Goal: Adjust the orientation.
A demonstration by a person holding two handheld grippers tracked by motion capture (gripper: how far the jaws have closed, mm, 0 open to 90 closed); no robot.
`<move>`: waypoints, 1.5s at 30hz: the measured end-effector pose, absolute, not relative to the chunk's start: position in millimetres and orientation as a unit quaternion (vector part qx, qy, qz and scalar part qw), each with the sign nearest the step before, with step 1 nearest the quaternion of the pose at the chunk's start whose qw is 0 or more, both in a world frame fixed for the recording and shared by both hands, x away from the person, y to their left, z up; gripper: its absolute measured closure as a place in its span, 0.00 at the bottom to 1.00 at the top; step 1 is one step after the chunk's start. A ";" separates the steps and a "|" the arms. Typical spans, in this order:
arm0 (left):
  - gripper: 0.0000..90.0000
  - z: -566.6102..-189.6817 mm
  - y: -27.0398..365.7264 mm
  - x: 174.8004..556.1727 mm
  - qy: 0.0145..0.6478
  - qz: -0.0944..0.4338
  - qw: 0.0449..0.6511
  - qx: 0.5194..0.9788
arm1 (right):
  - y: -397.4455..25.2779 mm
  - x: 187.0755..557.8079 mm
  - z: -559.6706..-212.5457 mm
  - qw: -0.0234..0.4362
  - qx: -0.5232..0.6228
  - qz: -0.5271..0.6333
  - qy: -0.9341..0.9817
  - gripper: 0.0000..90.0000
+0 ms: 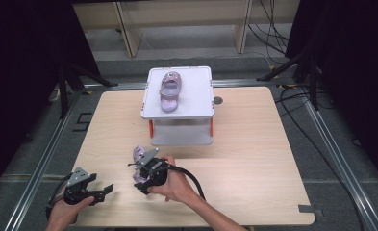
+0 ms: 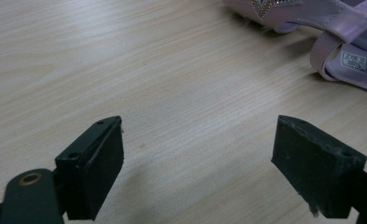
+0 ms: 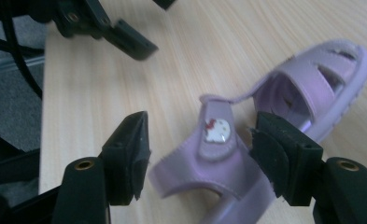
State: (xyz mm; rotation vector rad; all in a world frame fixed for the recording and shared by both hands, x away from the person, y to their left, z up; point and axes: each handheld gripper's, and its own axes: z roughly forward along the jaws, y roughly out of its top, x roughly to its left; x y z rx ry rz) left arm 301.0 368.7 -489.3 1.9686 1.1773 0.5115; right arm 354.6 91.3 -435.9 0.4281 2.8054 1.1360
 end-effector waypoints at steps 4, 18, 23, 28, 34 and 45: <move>0.18 -488.9 367.5 300.8 0.463 0.199 0.385 0.773 | 85.0 358.4 -437.1 0.051 0.144 0.367 0.917 0.41; 0.18 -488.4 368.6 301.5 0.457 0.203 0.390 0.773 | 53.6 379.4 -445.3 0.028 0.217 0.365 0.905 0.39; 0.18 -488.6 367.4 301.5 0.460 0.200 0.386 0.774 | 41.3 387.2 -445.5 0.043 0.228 0.354 0.906 0.40; 0.18 -488.7 367.7 301.8 0.459 0.199 0.386 0.775 | 38.0 388.3 -449.4 0.037 0.231 0.354 0.906 0.52; 0.18 -488.1 366.4 301.2 0.455 0.196 0.390 0.776 | 36.8 379.6 -445.4 0.042 0.242 0.337 0.909 0.68; 0.18 -487.6 366.7 300.7 0.459 0.199 0.389 0.773 | 28.4 365.6 -438.7 0.020 0.247 0.338 0.908 0.58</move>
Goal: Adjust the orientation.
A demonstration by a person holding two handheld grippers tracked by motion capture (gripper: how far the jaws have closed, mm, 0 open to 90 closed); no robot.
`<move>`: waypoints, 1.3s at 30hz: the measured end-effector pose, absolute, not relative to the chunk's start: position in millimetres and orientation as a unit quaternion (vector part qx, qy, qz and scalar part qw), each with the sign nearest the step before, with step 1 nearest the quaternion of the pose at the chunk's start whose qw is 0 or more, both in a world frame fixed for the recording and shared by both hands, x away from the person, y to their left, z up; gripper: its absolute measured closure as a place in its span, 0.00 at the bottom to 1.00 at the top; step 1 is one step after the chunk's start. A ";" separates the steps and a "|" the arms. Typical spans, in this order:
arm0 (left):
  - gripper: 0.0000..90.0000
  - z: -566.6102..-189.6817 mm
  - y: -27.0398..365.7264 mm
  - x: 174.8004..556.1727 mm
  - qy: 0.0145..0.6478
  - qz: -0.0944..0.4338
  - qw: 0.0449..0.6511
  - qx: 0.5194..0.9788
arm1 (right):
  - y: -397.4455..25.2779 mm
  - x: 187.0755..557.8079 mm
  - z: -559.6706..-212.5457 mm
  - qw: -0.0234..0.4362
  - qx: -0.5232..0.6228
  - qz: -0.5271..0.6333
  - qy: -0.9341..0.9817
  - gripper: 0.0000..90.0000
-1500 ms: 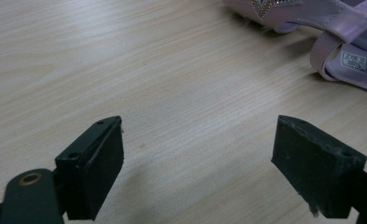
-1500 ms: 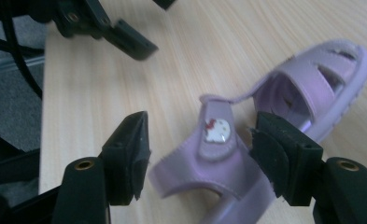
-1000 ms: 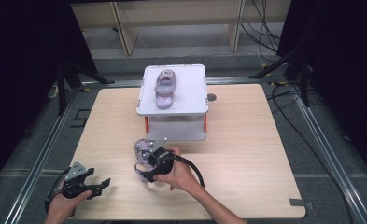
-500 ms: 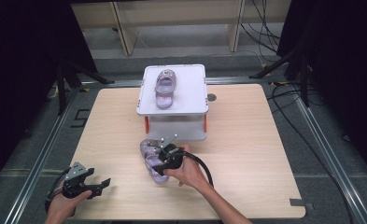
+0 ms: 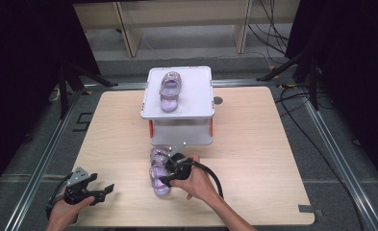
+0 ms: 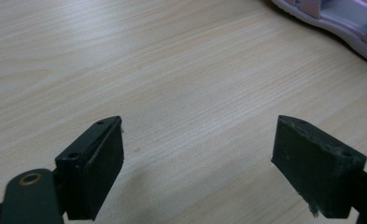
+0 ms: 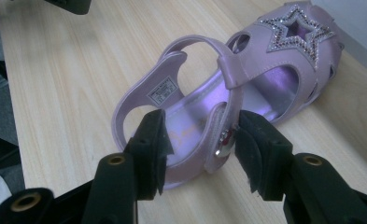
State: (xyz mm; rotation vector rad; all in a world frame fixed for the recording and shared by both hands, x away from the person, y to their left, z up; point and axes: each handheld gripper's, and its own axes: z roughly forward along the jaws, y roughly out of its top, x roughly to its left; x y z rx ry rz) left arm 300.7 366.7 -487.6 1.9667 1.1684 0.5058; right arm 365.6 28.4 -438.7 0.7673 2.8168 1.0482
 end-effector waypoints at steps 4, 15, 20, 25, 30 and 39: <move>0.18 -487.5 367.5 301.5 0.456 0.203 0.387 0.776 | 28.0 365.5 -434.7 0.027 0.249 0.337 0.907 0.48; 0.18 -488.5 365.4 301.9 0.456 0.197 0.389 0.776 | 35.9 368.3 -419.4 0.082 0.202 0.376 0.901 0.55; 0.18 -488.8 365.4 301.5 0.461 0.195 0.387 0.774 | 40.2 377.6 -416.8 0.065 0.196 0.381 0.901 0.55; 0.18 -488.9 365.5 301.6 0.462 0.194 0.386 0.774 | 42.3 382.1 -416.2 0.059 0.196 0.380 0.902 0.55; 0.18 -489.1 364.9 301.8 0.462 0.194 0.385 0.775 | 44.6 386.5 -418.6 0.059 0.191 0.379 0.904 0.55; 0.18 -489.1 365.0 301.9 0.462 0.194 0.384 0.775 | 50.5 387.7 -421.8 0.065 0.189 0.373 0.906 0.55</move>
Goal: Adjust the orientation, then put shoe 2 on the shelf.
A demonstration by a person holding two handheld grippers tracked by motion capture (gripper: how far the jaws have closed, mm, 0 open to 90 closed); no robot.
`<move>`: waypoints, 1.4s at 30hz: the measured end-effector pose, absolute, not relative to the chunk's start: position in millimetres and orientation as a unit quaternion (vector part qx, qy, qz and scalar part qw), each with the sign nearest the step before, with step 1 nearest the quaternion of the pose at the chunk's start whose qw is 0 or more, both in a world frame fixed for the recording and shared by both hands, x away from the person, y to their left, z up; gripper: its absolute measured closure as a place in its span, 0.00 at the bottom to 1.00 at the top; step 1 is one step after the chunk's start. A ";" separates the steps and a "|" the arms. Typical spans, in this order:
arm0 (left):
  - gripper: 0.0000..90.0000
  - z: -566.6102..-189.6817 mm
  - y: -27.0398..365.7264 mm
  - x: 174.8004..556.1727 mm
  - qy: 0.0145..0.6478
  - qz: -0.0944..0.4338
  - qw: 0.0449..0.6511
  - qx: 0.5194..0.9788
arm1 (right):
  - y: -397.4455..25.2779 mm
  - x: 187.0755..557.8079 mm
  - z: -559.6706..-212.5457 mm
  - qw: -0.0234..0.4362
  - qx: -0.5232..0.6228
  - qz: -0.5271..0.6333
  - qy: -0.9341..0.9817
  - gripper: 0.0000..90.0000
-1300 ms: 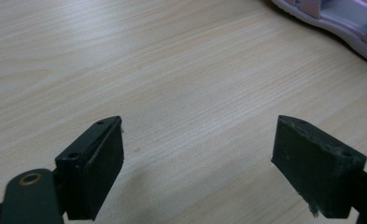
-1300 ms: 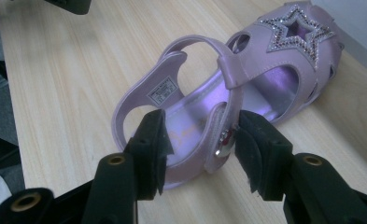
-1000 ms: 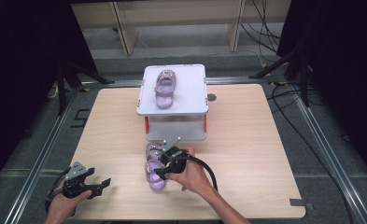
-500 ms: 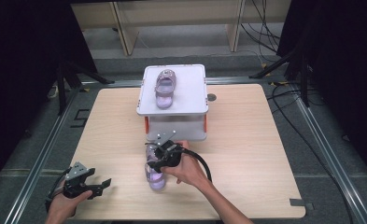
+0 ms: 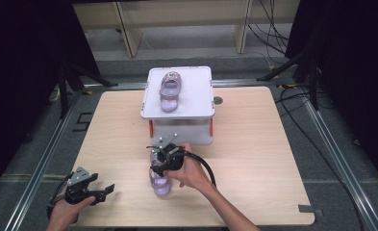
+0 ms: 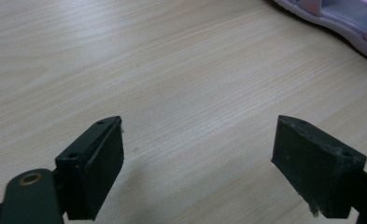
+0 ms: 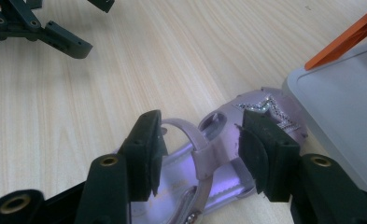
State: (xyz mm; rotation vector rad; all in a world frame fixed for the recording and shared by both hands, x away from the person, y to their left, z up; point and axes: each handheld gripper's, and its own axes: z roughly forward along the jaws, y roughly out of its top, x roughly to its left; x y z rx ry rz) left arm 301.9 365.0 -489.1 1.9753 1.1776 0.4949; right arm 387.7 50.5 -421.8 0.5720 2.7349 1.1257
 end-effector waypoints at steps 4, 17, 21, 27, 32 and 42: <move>0.18 -489.3 365.1 301.8 0.462 0.195 0.384 0.775 | 53.2 387.9 -423.6 0.063 0.190 0.370 0.907 0.55; 0.18 -489.4 365.1 302.3 0.458 0.195 0.384 0.778 | 63.3 390.8 -433.3 0.062 0.178 0.365 0.912 0.62; 0.18 -489.5 365.1 302.3 0.459 0.193 0.387 0.776 | 64.6 391.3 -434.7 0.064 0.162 0.360 0.917 0.63; 0.18 -489.7 365.2 301.9 0.460 0.192 0.386 0.776 | 63.2 391.2 -435.1 0.063 0.165 0.357 0.917 0.63; 0.18 -488.9 367.2 302.4 0.458 0.197 0.387 0.776 | 59.1 388.5 -433.3 0.075 0.155 0.333 0.927 0.60; 0.18 -489.3 366.5 301.5 0.465 0.194 0.384 0.774 | 57.1 392.6 -437.6 0.093 0.154 0.323 0.929 0.80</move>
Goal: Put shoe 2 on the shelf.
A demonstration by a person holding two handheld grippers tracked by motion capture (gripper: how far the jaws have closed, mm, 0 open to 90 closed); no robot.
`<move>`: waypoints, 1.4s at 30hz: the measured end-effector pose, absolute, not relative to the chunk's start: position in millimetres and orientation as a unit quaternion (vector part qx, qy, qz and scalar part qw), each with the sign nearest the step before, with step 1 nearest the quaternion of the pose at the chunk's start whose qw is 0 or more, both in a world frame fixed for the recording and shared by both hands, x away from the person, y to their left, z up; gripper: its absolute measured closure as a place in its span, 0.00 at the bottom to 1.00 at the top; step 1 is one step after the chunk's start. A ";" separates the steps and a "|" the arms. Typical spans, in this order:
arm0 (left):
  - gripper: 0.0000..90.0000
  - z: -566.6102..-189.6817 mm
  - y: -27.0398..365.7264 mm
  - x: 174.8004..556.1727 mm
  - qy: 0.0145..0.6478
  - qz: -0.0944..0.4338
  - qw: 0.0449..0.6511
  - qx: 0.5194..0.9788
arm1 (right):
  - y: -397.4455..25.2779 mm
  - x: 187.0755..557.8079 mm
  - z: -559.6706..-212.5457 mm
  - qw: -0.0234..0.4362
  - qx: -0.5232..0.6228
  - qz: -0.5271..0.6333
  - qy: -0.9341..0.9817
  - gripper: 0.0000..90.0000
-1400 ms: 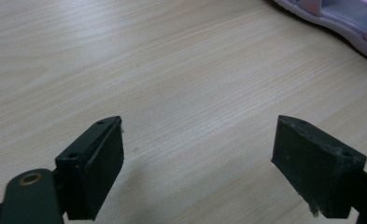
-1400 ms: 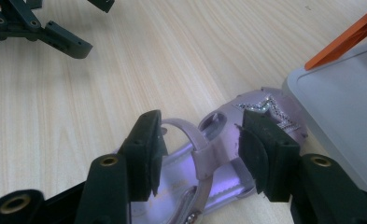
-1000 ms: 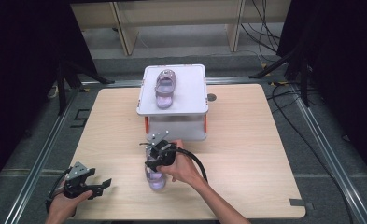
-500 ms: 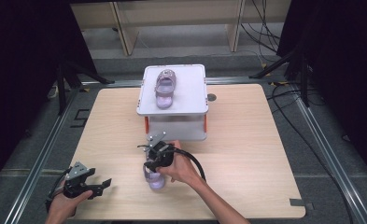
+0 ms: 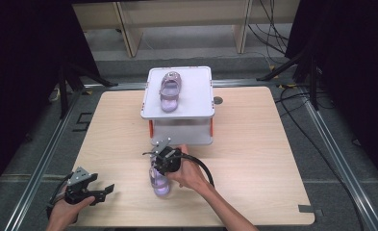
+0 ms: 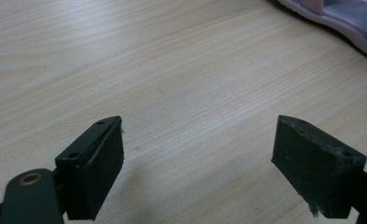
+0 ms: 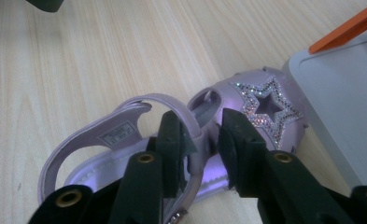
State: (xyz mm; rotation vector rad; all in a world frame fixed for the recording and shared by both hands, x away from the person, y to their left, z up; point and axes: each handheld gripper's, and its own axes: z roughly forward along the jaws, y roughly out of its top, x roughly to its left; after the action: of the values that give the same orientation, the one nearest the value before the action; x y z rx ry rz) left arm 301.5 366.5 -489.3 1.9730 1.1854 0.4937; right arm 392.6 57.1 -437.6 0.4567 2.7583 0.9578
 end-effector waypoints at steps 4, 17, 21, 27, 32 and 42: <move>0.18 -488.8 367.7 302.1 0.459 0.196 0.376 0.781 | 52.7 394.6 -435.1 0.085 0.159 0.328 0.927 0.90; 0.18 -489.8 368.8 302.3 0.467 0.195 0.378 0.775 | 22.9 406.1 -412.4 0.048 0.192 0.356 0.913 0.94; 0.18 -489.9 368.2 301.6 0.469 0.192 0.387 0.770 | 13.7 405.9 -396.6 0.036 0.189 0.366 0.910 0.94; 0.18 -489.8 368.3 301.7 0.468 0.194 0.386 0.771 | -3.4 405.2 -371.6 0.020 0.200 0.373 0.906 0.94; 0.18 -490.2 368.3 302.1 0.469 0.193 0.386 0.770 | -17.6 404.3 -349.0 0.020 0.198 0.379 0.903 0.94; 0.18 -491.0 367.4 302.1 0.473 0.192 0.382 0.771 | -45.8 396.6 -295.2 0.029 0.191 0.397 0.897 0.94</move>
State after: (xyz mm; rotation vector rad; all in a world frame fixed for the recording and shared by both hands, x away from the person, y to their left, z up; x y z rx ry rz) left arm 302.1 367.4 -491.0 1.9664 1.2066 0.4897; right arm 396.6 -45.8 -295.2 0.5899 2.7668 1.2245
